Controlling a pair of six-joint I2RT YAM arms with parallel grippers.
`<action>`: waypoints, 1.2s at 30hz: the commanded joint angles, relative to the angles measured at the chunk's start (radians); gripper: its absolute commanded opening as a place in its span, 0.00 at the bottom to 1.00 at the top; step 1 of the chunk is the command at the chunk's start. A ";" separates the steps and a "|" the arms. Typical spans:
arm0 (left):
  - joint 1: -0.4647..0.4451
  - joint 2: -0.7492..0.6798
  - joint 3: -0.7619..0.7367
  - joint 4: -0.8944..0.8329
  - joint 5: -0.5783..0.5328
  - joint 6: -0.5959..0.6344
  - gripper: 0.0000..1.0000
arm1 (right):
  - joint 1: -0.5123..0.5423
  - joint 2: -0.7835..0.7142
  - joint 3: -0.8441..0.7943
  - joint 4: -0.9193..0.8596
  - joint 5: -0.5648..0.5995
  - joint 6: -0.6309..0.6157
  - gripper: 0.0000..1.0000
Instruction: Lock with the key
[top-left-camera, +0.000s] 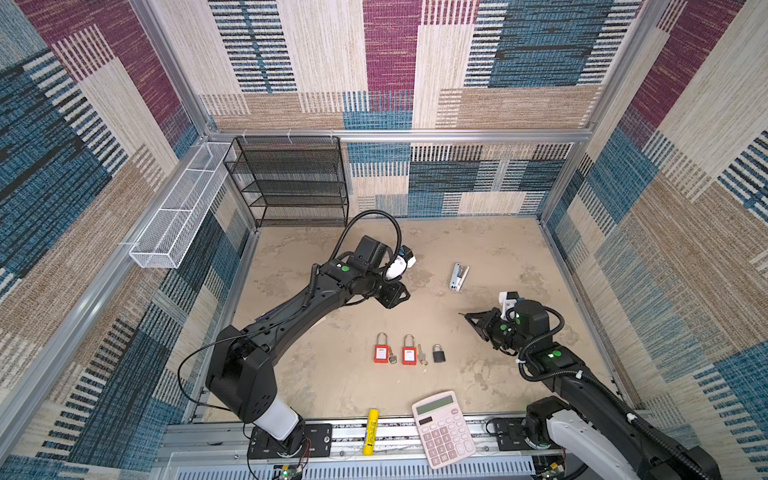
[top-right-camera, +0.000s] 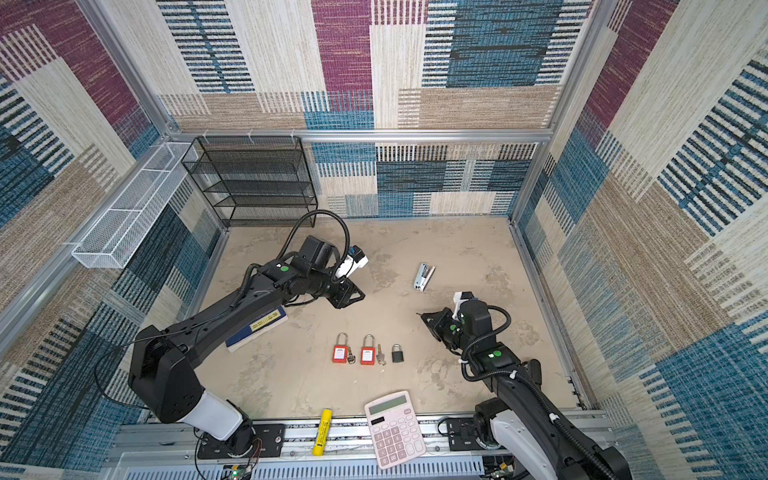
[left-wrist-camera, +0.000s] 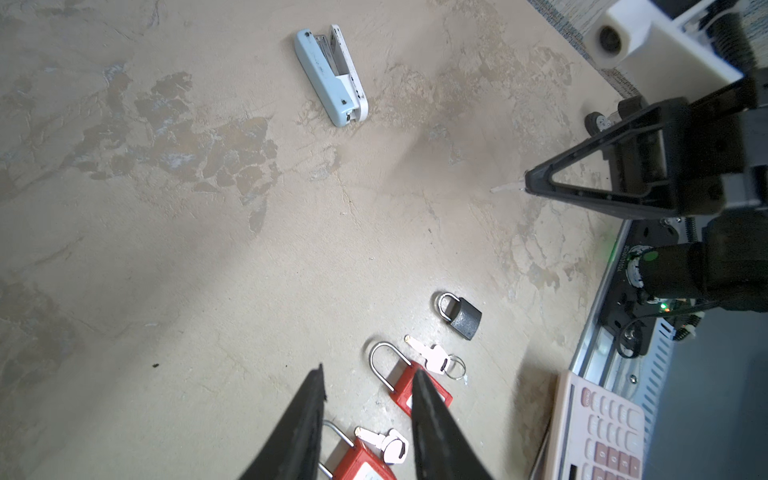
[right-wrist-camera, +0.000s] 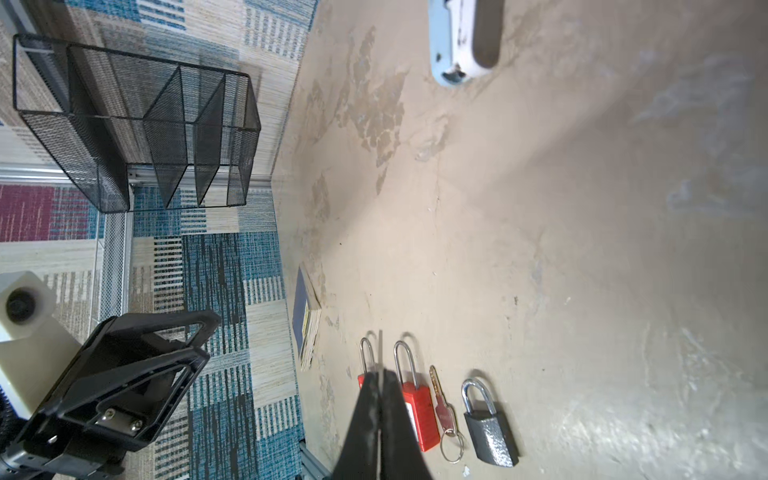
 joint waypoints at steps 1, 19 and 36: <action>0.002 -0.001 0.004 -0.006 0.030 -0.019 0.36 | 0.031 -0.016 -0.023 0.052 0.079 0.142 0.00; 0.000 -0.010 0.010 0.004 0.036 -0.042 0.34 | 0.269 0.049 -0.073 -0.008 0.333 0.634 0.00; 0.000 -0.024 -0.011 0.007 0.037 -0.052 0.32 | 0.438 0.135 -0.048 -0.098 0.439 0.883 0.00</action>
